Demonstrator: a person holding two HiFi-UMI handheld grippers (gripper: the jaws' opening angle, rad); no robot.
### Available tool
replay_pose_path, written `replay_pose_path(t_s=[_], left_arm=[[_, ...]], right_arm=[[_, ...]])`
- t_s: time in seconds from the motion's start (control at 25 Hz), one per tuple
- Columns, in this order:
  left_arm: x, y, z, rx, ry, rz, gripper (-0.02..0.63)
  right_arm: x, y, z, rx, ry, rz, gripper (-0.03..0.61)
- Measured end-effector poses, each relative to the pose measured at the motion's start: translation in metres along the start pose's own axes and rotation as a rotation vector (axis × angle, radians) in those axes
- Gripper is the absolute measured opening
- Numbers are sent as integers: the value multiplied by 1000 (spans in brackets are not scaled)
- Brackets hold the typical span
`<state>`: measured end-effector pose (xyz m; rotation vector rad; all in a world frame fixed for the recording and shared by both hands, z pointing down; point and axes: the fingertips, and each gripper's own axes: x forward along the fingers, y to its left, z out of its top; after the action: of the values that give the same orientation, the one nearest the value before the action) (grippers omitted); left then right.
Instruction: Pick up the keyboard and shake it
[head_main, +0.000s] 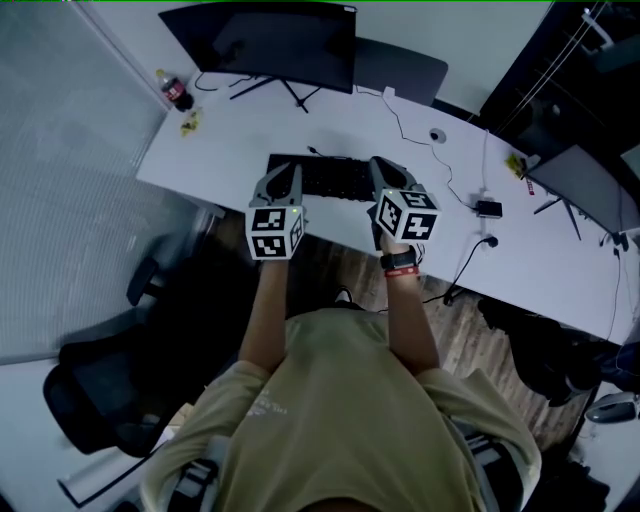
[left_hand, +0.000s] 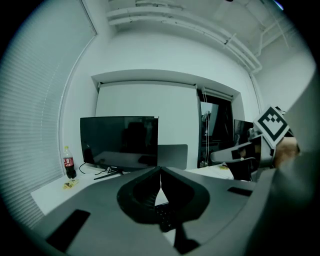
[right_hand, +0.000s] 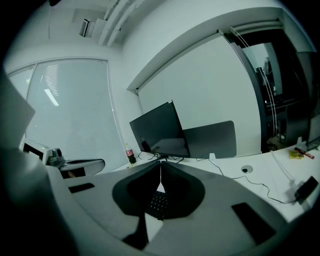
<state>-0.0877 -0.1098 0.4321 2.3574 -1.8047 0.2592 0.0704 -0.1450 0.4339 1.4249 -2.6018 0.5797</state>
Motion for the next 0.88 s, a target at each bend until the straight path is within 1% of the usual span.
replay_pose_path(t_s=[0.12, 0.24, 0.44, 0.76, 0.88], left_arm=[[13, 0, 0, 3, 1, -1, 20], [19, 1, -10, -16, 28, -4, 20], [43, 0, -17, -17, 49, -26, 20], [87, 18, -47, -21, 101, -73, 21], [104, 27, -62, -27, 137, -91, 21]], right_arm=[[9, -15, 1, 18, -4, -6, 25], [12, -20, -10, 31, 24, -6, 25], [26, -37, -21, 40, 56, -22, 25], [56, -67, -58, 96, 125, -74, 26], [70, -76, -70, 108, 154, -97, 29]])
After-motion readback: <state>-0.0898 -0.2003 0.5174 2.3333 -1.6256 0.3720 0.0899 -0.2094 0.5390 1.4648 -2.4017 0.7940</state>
